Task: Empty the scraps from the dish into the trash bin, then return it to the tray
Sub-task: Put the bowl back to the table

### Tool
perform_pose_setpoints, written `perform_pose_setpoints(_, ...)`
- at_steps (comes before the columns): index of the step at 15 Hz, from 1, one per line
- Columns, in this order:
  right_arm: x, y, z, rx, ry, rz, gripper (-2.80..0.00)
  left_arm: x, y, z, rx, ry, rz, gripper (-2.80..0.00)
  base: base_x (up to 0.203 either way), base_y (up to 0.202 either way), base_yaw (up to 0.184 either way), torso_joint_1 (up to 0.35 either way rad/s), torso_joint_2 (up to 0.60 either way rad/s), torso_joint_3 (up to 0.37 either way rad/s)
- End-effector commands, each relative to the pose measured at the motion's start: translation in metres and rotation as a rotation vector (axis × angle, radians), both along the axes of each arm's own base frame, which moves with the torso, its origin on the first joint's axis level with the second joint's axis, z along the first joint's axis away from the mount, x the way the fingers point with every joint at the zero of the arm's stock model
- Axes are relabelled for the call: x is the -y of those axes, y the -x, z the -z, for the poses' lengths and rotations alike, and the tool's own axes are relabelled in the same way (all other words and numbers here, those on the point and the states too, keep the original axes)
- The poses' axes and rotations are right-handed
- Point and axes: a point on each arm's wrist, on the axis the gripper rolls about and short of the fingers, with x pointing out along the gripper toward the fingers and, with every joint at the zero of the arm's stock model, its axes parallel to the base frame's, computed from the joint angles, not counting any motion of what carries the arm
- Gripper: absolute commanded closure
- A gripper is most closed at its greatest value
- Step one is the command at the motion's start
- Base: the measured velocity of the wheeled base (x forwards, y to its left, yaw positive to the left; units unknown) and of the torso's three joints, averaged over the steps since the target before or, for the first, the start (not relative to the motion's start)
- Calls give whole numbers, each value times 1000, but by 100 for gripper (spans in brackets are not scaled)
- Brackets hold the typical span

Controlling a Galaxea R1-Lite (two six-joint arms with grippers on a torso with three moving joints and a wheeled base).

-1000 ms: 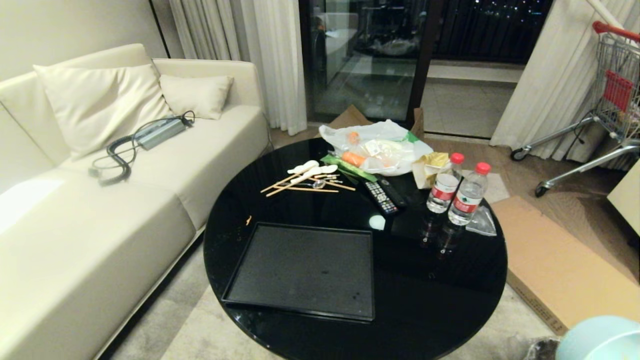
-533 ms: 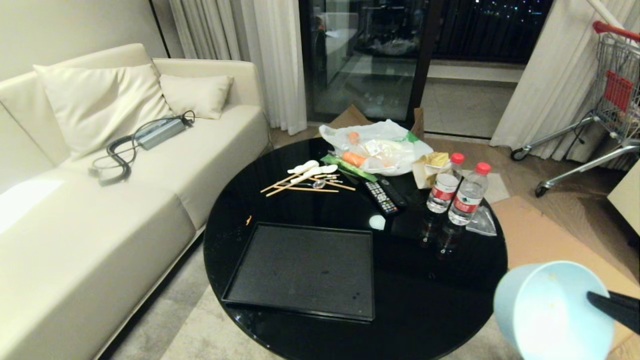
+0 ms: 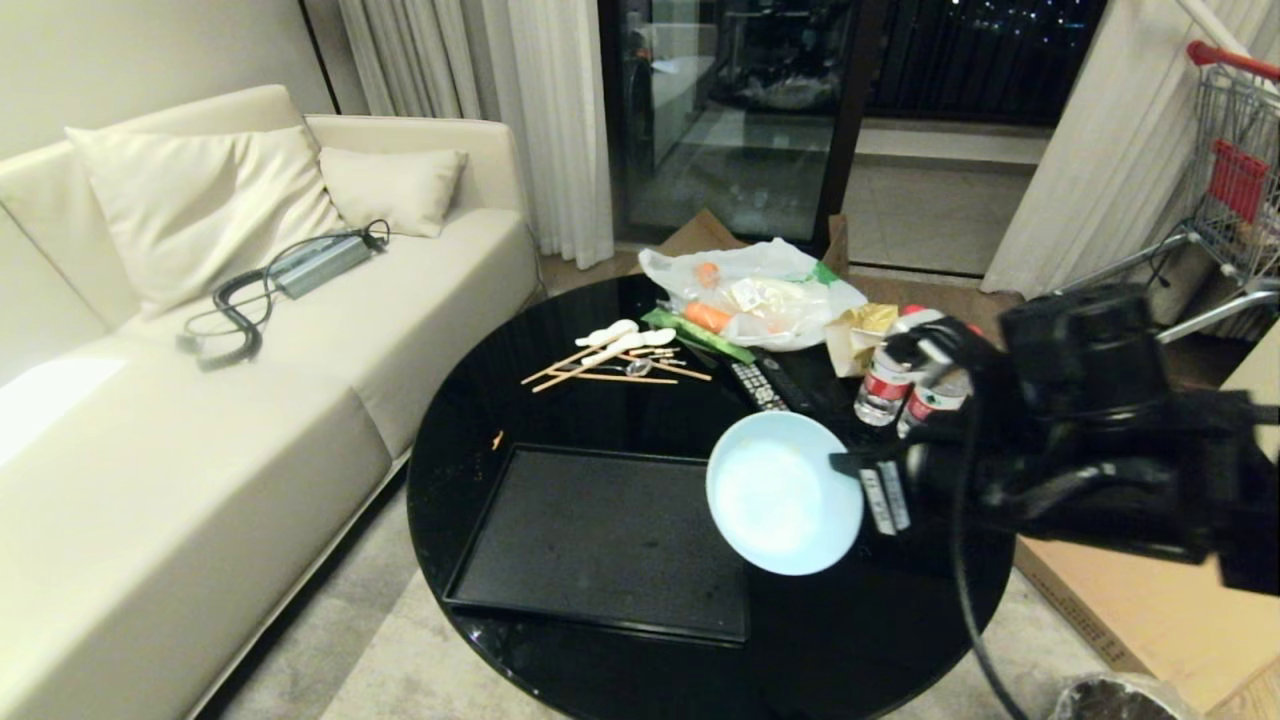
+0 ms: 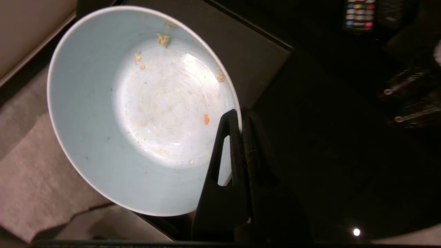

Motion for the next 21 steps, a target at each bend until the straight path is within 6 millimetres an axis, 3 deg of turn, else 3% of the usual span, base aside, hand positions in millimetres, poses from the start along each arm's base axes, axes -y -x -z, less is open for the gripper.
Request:
perform_pose_setpoints(1,-69,-34,39,-101,45,41,0,0,0,0,1,0,0,0,0,0,0,0,0,0)
perform_pose_setpoints(4,-117,-48,51,-214,3,174,0,0,0,0,1,0,0,0,0,0,0,0,0,0)
perform_pose_setpoints(8,-147,-63,75,-401,-27,349,0,0,0,0,1,0,0,0,0,0,0,0,0,0)
perform_pose_setpoints(12,-155,-72,108,-460,7,399,0,0,0,0,1,0,0,0,0,0,0,0,0,0)
perform_pose_setpoints(21,-161,-121,130,-448,-88,489,0,0,0,0,1,0,0,0,0,0,0,0,0,0)
